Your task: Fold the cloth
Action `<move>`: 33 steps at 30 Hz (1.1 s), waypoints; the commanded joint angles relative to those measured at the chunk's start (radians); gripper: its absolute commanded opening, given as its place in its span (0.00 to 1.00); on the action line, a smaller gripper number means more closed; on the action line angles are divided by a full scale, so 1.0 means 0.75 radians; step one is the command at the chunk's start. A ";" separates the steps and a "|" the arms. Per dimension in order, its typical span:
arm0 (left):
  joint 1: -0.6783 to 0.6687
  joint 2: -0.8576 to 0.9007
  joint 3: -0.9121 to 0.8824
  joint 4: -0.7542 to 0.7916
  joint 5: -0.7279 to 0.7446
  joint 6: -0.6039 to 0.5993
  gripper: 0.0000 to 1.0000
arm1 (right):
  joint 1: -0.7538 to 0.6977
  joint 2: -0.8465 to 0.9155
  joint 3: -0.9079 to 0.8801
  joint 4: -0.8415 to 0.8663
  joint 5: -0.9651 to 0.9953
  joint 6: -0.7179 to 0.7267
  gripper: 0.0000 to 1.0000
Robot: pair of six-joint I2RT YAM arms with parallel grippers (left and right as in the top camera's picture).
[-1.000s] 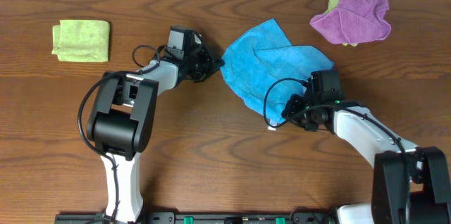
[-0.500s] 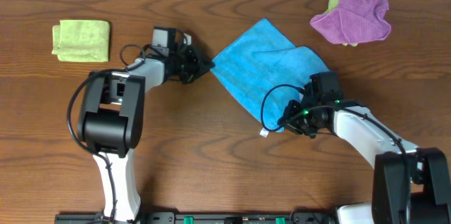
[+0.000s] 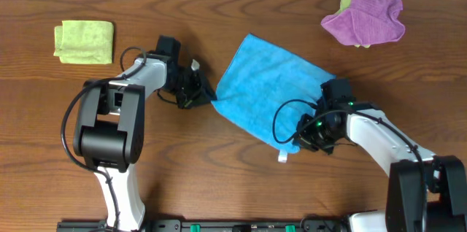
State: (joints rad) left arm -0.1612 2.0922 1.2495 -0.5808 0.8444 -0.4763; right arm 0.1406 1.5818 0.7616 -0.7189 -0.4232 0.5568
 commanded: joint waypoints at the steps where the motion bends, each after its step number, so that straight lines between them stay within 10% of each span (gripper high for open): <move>1: 0.004 -0.044 -0.002 -0.097 -0.048 0.162 0.06 | -0.002 -0.033 0.054 -0.056 0.125 -0.084 0.01; 26: -0.135 -0.045 -0.183 -0.080 -0.043 0.054 0.06 | -0.180 -0.069 0.058 0.075 0.390 -0.225 0.01; 33: -0.111 -0.089 -0.183 -0.077 -0.043 0.060 0.06 | -0.179 -0.070 0.069 0.002 0.379 -0.190 0.31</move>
State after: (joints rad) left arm -0.2672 2.0468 1.1366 -0.6327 0.8593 -0.4301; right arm 0.0139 1.5246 0.7918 -0.7017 -0.1673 0.4019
